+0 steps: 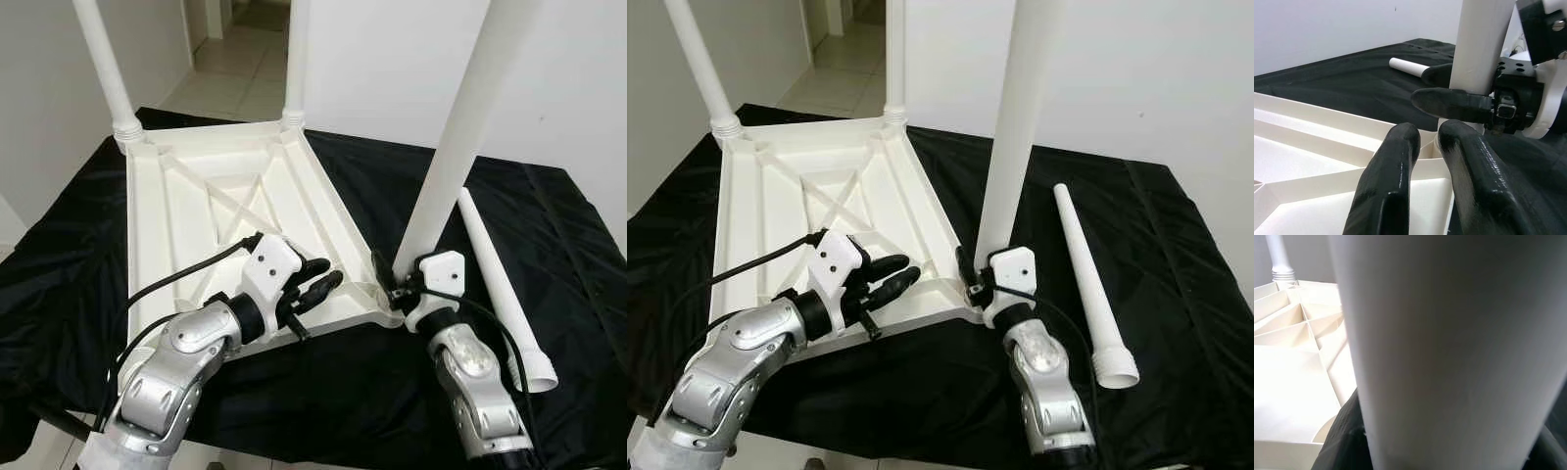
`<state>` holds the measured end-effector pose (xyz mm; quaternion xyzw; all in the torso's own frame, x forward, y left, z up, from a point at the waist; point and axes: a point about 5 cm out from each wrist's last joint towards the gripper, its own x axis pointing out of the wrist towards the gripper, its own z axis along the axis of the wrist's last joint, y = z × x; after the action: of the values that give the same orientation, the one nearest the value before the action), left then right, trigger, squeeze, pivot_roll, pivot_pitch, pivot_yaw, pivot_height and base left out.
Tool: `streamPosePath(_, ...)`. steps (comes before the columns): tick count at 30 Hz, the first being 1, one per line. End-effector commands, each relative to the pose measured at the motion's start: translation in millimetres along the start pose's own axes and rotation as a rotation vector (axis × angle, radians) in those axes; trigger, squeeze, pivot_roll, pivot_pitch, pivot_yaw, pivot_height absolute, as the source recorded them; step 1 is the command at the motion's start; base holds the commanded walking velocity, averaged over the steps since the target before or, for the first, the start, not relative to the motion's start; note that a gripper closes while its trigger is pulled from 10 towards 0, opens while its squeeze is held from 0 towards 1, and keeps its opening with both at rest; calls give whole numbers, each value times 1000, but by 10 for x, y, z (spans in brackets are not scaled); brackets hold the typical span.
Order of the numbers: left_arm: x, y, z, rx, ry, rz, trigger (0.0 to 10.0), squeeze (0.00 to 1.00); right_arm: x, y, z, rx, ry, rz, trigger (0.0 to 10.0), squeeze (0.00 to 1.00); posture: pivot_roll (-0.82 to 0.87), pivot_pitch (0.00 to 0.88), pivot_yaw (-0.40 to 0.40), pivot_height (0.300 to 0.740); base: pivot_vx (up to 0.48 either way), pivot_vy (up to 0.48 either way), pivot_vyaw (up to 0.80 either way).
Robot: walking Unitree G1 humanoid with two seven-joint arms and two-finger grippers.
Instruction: Building children table
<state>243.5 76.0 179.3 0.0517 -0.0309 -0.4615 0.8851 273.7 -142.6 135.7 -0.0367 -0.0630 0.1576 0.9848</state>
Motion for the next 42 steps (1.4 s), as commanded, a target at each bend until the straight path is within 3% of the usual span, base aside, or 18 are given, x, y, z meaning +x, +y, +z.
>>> streamPosePath(1,0,13,50,15,-8,20,10000,0,-46,-14,-224,50,121,-18,10000,0,149,48,-59,740,0,0,0)
streamPosePath(6,-4,7,64,14,-12,26,10000,0,-50,-89,-311,134,193,-92,10000,0,150,56,-65,740,0,0,0)
streamPosePath(15,-8,13,81,10,-16,31,10000,0,-91,-131,-353,167,208,-140,10000,0,151,57,-68,740,0,0,0)
streamPosePath(19,-4,16,91,12,-18,32,10000,0,-138,-191,-426,231,240,-226,10000,0,151,54,-67,740,0,0,0)
streamPosePath(33,-16,41,110,23,-14,29,10000,0,-106,-103,-348,91,194,-196,10000,0,158,38,-61,740,0,0,0)
streamPosePath(34,-23,39,113,23,-14,29,10000,0,-96,-30,-343,61,182,-140,10000,0,161,33,-60,740,0,0,0)
streamPosePath(42,-33,44,118,26,-13,31,10000,0,-107,-62,-375,85,198,-132,10000,0,162,31,-61,740,0,0,0)
